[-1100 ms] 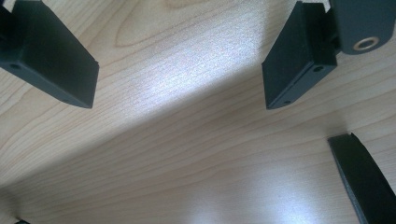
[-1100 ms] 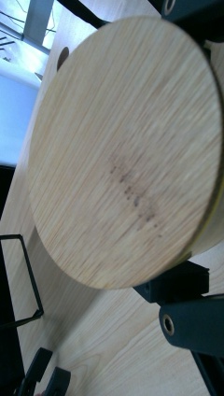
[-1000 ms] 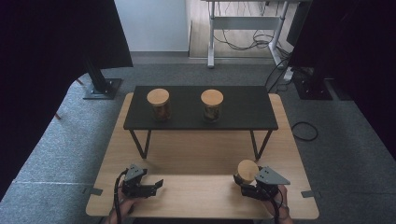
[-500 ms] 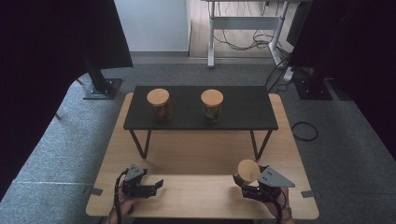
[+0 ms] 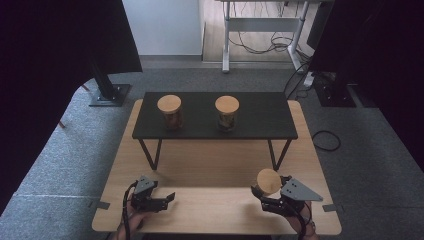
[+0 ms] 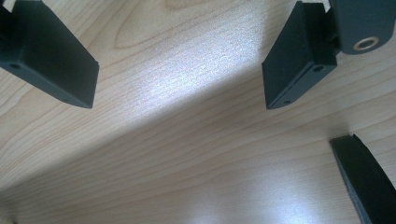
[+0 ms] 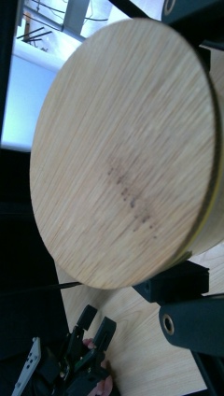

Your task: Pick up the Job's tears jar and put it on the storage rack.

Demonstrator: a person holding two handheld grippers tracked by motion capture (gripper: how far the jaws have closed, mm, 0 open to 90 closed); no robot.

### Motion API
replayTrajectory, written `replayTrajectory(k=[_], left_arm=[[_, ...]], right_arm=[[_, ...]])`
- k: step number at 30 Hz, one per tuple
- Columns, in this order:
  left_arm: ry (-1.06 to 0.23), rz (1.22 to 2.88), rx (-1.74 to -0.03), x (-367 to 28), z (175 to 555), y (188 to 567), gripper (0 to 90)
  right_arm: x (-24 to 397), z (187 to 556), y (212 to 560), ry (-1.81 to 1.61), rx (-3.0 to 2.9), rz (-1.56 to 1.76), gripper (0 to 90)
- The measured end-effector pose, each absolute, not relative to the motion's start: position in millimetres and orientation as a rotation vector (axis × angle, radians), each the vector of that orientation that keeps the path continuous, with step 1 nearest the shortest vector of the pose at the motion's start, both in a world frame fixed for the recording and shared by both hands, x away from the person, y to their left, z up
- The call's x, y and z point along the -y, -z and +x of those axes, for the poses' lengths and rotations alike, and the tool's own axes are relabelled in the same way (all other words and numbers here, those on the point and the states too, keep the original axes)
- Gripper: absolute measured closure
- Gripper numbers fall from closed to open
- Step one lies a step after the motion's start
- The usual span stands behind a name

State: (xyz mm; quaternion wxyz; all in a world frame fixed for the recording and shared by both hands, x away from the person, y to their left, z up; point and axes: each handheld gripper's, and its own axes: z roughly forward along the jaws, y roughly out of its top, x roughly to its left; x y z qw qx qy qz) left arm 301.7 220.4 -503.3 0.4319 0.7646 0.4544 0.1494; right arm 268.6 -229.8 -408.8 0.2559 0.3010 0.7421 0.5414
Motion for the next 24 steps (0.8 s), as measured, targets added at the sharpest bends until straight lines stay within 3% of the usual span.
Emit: replayTrajectory(k=[24], left_arm=[[-0.374,1.911,-1.137,-220,302,503,10.0]], right_arm=[[223,273,384,-1.555,-1.993,0.766,24.5]])
